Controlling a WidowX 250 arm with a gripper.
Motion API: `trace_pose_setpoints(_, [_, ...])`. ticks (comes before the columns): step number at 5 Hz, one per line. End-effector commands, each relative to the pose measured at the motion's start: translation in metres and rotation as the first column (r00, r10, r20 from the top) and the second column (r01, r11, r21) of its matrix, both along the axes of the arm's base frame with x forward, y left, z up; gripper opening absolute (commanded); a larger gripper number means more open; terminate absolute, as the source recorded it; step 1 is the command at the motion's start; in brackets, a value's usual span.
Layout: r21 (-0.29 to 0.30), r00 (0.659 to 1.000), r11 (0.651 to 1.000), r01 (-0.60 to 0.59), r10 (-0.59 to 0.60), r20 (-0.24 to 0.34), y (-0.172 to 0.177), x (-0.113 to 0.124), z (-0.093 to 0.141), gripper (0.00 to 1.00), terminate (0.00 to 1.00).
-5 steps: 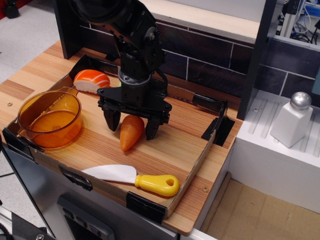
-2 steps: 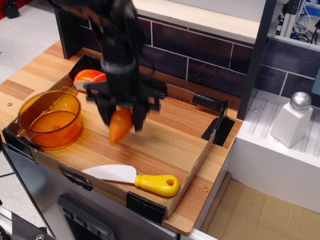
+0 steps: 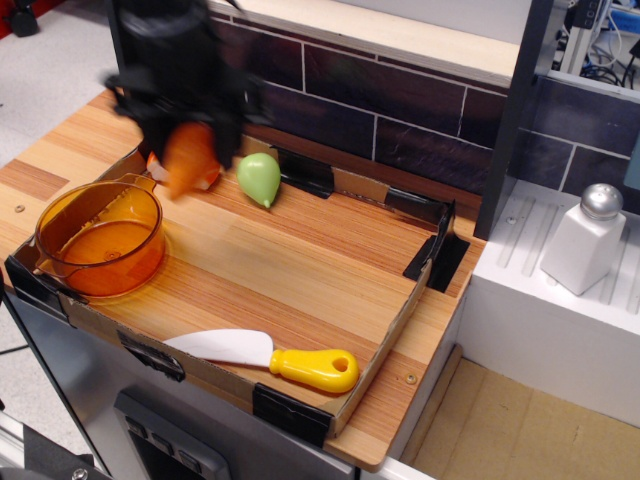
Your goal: Put carrot in pot
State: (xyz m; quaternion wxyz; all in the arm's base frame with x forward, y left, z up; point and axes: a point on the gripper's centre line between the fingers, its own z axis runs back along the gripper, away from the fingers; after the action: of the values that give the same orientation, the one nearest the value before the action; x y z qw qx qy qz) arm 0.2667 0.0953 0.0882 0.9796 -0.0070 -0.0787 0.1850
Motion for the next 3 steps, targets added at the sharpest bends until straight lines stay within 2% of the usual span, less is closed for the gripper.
trace_pose_setpoints(1, [0.165,0.998,0.985,0.055,-0.060,0.026,0.0497,-0.0178,-0.0162,0.00,0.00])
trace_pose_setpoints(2, [0.173,0.996,0.983,0.064,-0.053,-0.071,0.0486,-0.0244,-0.0243,1.00,0.00])
trace_pose_setpoints(3, [0.158,0.999,0.987,0.023,-0.018,-0.032,0.0456,-0.0256,-0.0150,1.00,0.00])
